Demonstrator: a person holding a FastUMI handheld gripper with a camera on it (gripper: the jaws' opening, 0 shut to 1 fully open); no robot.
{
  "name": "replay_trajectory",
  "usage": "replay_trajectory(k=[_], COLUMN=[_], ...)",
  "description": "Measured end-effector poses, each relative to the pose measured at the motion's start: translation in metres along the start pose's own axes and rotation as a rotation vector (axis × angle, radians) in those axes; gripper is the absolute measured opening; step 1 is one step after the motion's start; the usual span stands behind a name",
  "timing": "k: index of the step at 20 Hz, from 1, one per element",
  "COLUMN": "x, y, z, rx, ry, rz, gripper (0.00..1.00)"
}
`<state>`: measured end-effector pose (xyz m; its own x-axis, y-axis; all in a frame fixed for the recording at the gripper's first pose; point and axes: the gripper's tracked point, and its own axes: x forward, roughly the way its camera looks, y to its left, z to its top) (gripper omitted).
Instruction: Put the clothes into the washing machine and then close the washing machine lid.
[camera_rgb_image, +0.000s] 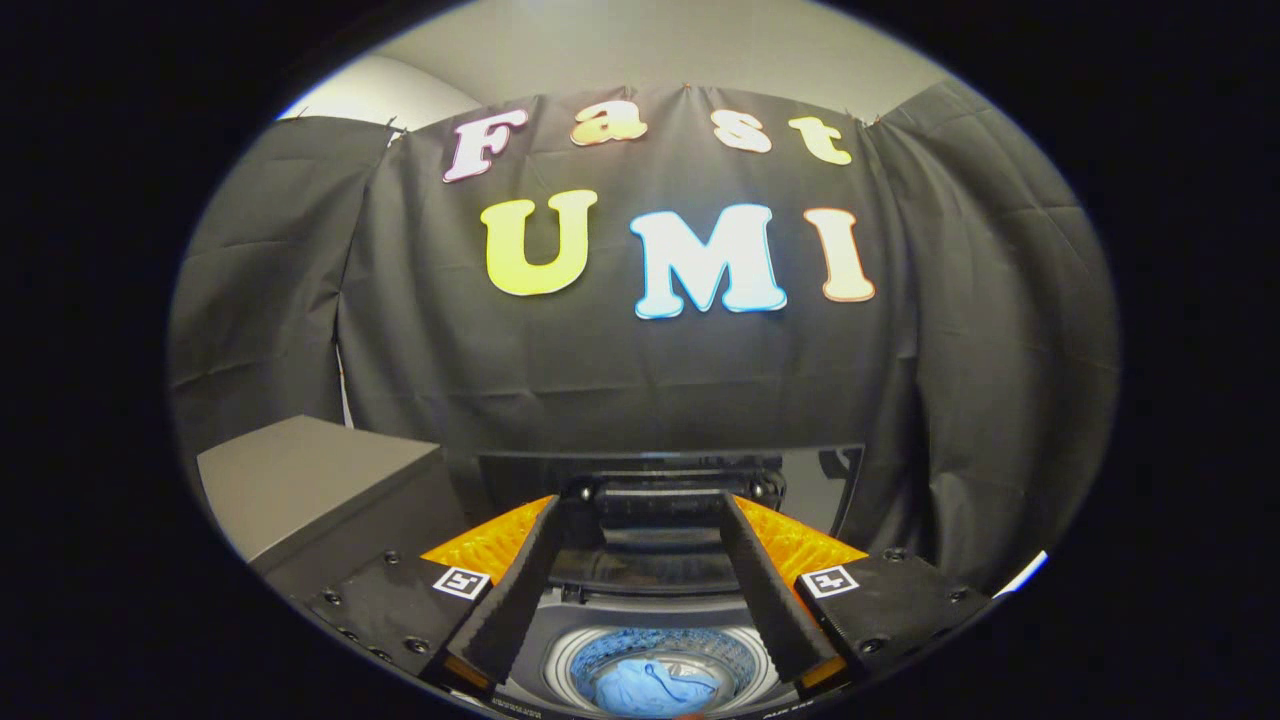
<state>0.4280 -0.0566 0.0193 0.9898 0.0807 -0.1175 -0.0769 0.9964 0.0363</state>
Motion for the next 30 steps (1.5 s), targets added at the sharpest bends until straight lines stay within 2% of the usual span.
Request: replay_trajectory(k=[5, 10, 18, 25, 30], x=[0.036, 0.082, 0.131, 0.136, 0.127], y=[0.000, 0.003, -0.004, -0.011, -0.008], z=[0.032, 0.047, 0.037, -0.007, -0.007], rx=[-0.007, -0.001, -0.009, 0.012, 0.017], ry=[-0.047, -0.033, 0.024, 0.148, 0.135], rz=[-0.002, -0.005, -0.031, -0.045, -0.045], gripper=[0.97, 0.97, 0.97, 0.97, 0.98])
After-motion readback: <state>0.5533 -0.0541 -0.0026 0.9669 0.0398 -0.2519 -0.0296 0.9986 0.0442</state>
